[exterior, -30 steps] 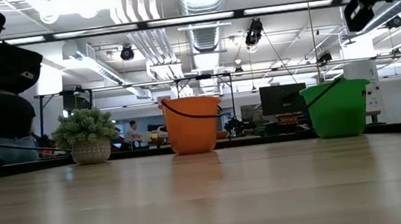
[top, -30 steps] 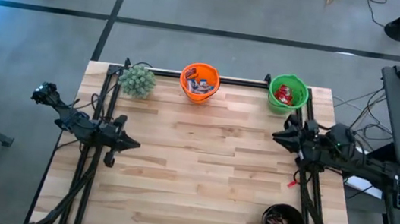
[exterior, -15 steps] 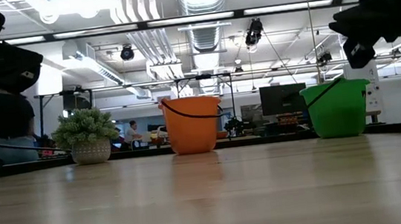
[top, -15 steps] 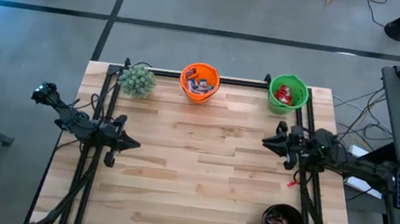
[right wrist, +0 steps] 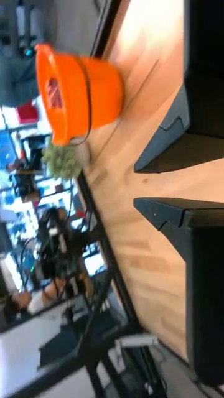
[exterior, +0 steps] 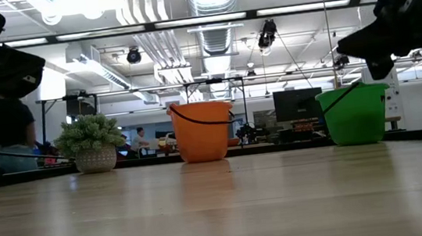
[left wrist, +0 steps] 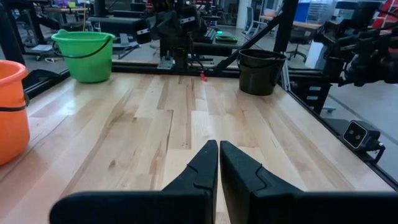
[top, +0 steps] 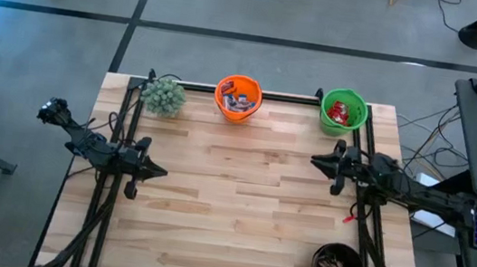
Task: Organize candy in baskets
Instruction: Return to Home Position
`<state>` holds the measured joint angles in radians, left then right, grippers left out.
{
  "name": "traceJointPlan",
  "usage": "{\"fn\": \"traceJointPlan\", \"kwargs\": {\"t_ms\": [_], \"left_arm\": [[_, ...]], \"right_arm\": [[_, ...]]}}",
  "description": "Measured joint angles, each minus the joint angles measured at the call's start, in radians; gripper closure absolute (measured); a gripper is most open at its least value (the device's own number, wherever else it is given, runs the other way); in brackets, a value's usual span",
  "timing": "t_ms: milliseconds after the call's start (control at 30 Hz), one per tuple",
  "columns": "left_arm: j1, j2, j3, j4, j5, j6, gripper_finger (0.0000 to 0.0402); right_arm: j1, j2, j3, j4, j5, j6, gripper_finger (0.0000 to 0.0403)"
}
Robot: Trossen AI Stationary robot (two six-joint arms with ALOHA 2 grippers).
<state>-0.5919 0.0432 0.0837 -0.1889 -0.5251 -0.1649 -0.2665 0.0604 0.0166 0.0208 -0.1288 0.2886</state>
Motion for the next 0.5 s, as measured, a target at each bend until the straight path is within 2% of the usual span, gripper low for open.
{"fn": "traceJointPlan", "kwargs": {"t_ms": [100, 500], "left_arm": [[0.0, 0.007, 0.0, -0.001, 0.0, 0.0, 0.0402], [0.0, 0.071, -0.002, 0.014, 0.004, -0.007, 0.0402]], "right_arm": [[0.0, 0.029, 0.0, -0.005, 0.027, 0.02, 0.0337], [0.0, 0.079, -0.002, 0.002, 0.027, 0.033, 0.0337]]}}
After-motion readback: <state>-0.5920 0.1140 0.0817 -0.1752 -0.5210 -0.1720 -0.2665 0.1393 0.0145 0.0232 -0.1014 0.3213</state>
